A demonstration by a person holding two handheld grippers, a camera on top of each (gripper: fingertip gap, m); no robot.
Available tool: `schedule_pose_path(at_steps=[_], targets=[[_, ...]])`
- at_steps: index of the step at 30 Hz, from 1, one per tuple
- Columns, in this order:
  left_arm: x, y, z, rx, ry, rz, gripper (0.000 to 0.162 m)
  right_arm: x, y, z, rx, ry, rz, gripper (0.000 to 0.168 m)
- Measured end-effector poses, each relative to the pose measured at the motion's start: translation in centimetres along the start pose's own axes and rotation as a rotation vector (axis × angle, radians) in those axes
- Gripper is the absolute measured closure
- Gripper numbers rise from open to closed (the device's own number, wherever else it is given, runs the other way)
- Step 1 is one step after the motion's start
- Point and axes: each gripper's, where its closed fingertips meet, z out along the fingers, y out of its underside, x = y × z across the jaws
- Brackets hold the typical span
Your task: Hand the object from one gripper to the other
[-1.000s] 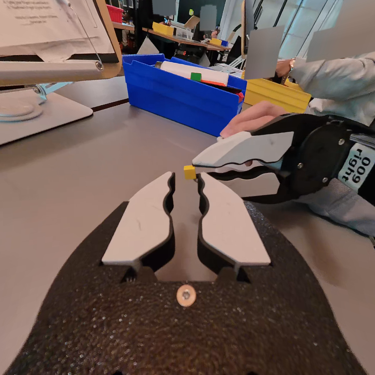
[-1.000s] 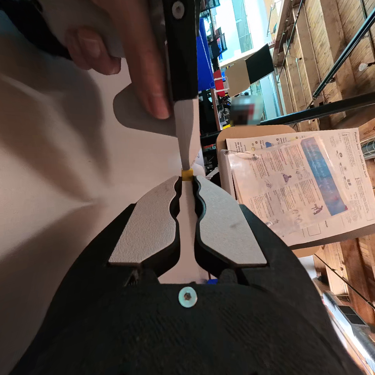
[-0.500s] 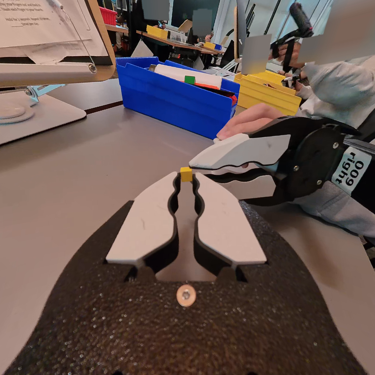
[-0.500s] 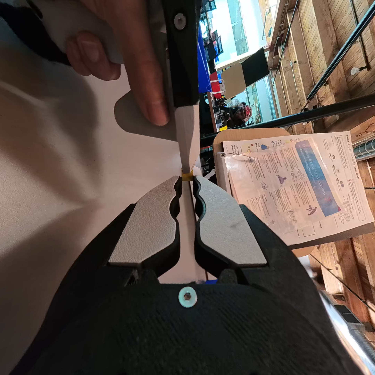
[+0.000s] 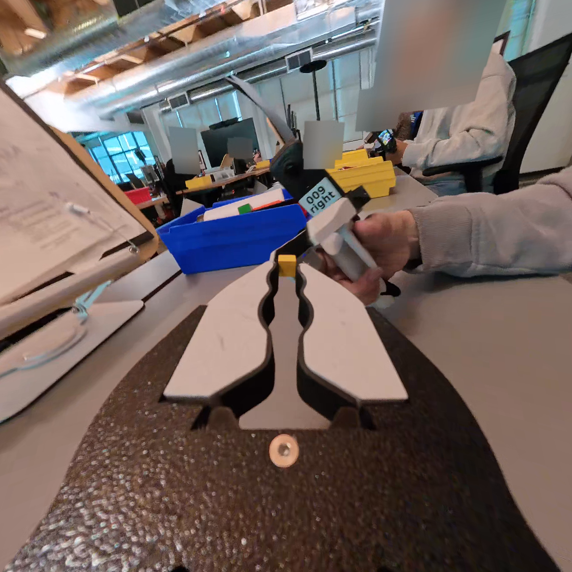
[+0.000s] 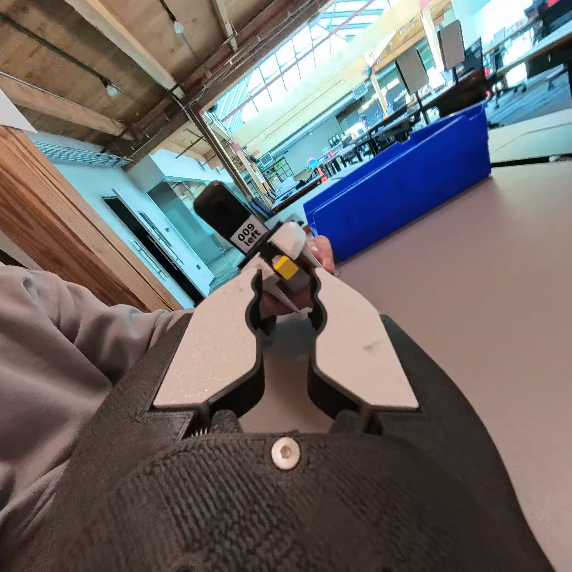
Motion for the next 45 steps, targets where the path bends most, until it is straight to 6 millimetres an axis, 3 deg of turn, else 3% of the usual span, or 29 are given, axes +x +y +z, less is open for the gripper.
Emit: schedule_pose_path(at_steps=[7,19,22,25,29,33,36,41,45], targets=[[0.8,-0.4,0.3,-0.007,0.006,0.122,0.153,-1.0,0.8,0.5,-0.037,-0.072,0.061,0.154],[1.0,0.1,0.4,-0.056,-0.01,0.246,0.153,-0.6,0.7,0.2,-0.015,-0.105,0.179,0.155],[0.9,0.6,0.5,-0.089,-0.02,0.273,0.153,-0.1,1.0,0.2,-0.06,-0.067,0.109,0.155],[0.6,0.9,0.6,-0.103,-0.039,0.191,0.151,1.0,0.8,0.0,-0.091,0.063,-0.1,0.157],[-0.6,0.4,0.3,-0.071,-0.086,-0.015,0.146,3.3,0.0,-1.0,-0.176,0.382,-0.631,0.157],[-2.0,1.7,0.5,-0.156,-0.173,-0.207,0.143,4.5,-0.1,-1.7,-0.384,0.656,-1.191,0.157],[-1.4,2.7,1.3,-0.209,-0.158,-0.314,0.139,5.1,0.9,-1.5,-0.585,0.737,-1.521,0.157],[-1.1,4.1,1.7,-0.274,-0.167,-0.431,0.14,4.5,1.3,-0.6,-0.642,0.735,-1.683,0.157],[-0.8,4.0,1.8,-0.273,-0.14,-0.443,0.152,4.5,1.2,-0.8,-0.674,0.735,-1.75,0.157]])
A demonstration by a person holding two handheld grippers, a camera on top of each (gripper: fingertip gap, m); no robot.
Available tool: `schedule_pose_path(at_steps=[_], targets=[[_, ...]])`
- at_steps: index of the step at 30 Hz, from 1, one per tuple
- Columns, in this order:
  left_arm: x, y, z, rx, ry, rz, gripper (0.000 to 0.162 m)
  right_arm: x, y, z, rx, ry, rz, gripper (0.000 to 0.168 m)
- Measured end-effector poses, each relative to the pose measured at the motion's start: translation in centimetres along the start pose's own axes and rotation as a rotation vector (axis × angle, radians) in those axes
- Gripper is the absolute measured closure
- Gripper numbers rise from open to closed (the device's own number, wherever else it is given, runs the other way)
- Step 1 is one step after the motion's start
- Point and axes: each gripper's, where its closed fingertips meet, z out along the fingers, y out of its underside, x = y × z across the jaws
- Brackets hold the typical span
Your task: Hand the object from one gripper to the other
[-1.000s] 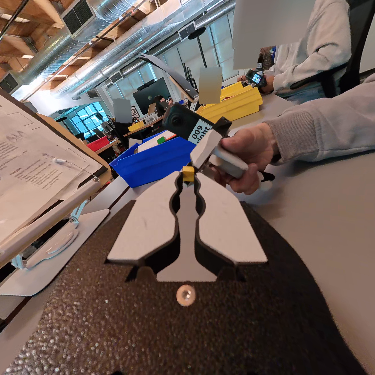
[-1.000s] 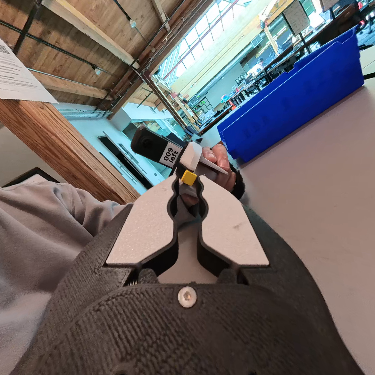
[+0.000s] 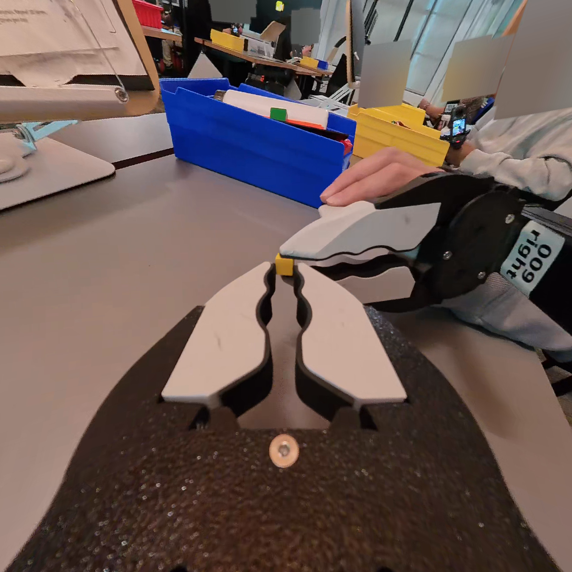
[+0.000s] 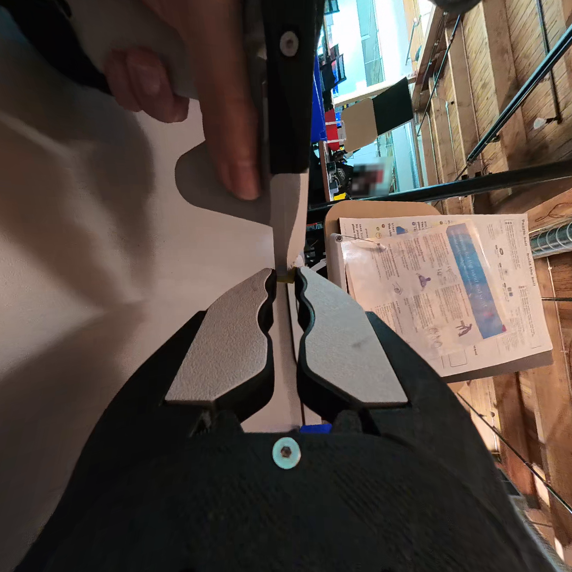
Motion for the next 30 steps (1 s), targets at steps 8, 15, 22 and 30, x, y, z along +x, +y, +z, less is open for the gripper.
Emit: schedule_pose_path(at_steps=[8,15,22,30], targets=[[0.2,-1.3,-1.0,0.11,0.075,0.055,0.152,1.2,-1.0,-0.7,0.238,-0.106,0.633,0.145],[2.4,-3.6,-3.1,0.32,0.165,0.361,0.152,3.2,-3.0,-2.8,0.741,-0.779,1.857,0.13],[3.5,-2.8,-2.5,0.27,0.148,0.551,0.152,2.0,-4.3,-3.3,0.742,-0.96,1.923,0.132],[3.0,-2.6,-2.3,0.245,0.085,0.633,0.152,2.6,-3.7,-3.4,0.773,-0.924,1.929,0.155]])
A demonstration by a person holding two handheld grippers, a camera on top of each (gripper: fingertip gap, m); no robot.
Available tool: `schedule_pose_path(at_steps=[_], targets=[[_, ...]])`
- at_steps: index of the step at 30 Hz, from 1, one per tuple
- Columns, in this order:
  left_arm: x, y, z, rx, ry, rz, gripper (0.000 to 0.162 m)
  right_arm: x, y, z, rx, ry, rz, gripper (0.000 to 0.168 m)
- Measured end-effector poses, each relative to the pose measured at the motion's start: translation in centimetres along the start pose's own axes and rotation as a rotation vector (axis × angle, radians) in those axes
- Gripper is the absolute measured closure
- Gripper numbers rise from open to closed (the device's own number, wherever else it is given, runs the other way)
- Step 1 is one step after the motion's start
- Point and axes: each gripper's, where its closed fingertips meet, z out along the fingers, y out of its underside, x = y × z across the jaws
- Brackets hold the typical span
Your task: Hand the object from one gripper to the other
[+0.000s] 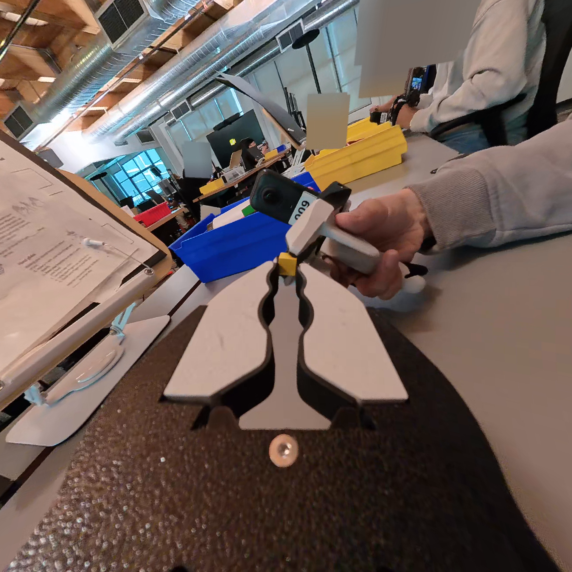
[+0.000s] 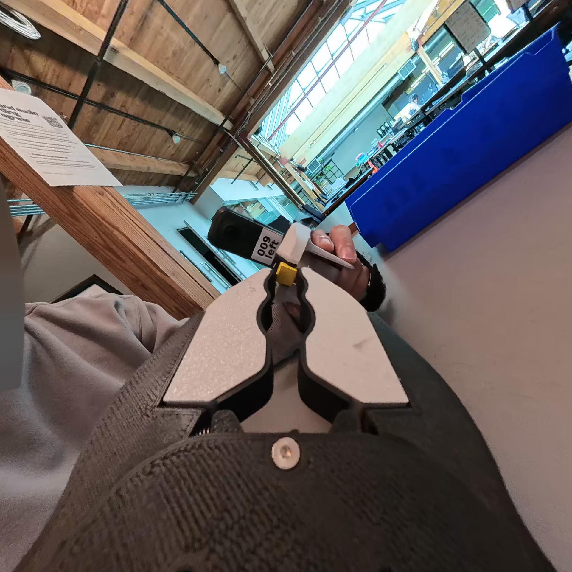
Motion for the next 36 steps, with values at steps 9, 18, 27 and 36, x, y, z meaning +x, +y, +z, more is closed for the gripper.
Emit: schedule_pose_path(at_steps=[9,18,27,36], targets=[[-1.0,1.7,0.3,-0.097,-0.074,-0.141,0.143,3.4,-1.2,-1.6,-0.133,0.466,-0.634,0.157],[-1.7,3.8,1.0,-0.206,-0.124,-0.637,0.132,4.6,-0.7,-1.9,-0.622,0.927,-1.754,0.157],[-0.9,3.8,1.2,-0.226,-0.063,-0.668,0.152,4.3,-0.2,-1.5,-0.678,0.904,-1.862,0.157],[-1.9,0.5,-0.1,0.054,0.042,-0.718,0.152,0.8,-2.5,-1.0,-0.002,0.421,-0.735,0.132]])
